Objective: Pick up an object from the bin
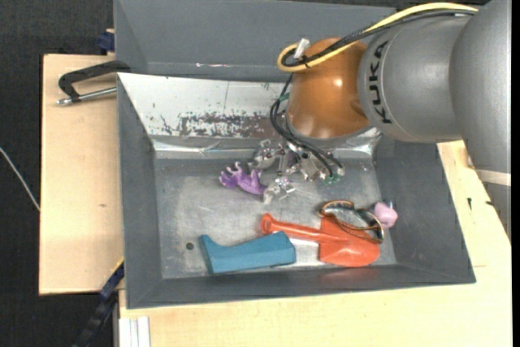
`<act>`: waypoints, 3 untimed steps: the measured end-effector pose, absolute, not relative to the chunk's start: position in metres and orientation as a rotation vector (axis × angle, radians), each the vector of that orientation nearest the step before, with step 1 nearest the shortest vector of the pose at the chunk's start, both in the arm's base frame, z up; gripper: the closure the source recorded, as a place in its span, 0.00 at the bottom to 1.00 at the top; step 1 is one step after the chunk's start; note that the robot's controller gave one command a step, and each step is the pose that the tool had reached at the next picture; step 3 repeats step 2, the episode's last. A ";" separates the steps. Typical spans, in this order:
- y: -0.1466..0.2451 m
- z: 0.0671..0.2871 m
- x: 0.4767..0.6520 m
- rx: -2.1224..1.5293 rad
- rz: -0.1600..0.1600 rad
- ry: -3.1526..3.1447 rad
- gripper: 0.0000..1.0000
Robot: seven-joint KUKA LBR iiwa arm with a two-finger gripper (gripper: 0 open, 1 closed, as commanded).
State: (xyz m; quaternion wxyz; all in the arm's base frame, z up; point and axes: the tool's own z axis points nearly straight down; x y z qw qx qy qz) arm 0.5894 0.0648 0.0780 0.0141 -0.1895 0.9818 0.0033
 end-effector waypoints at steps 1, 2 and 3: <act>0.039 0.073 0.565 -0.497 0.003 3.095 0.00; 0.039 0.077 0.569 -0.495 0.002 3.085 1.00; 0.039 0.077 0.569 -0.495 0.002 3.085 1.00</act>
Offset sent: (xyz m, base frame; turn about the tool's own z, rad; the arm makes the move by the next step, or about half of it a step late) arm 0.0000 0.0000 0.0000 0.0000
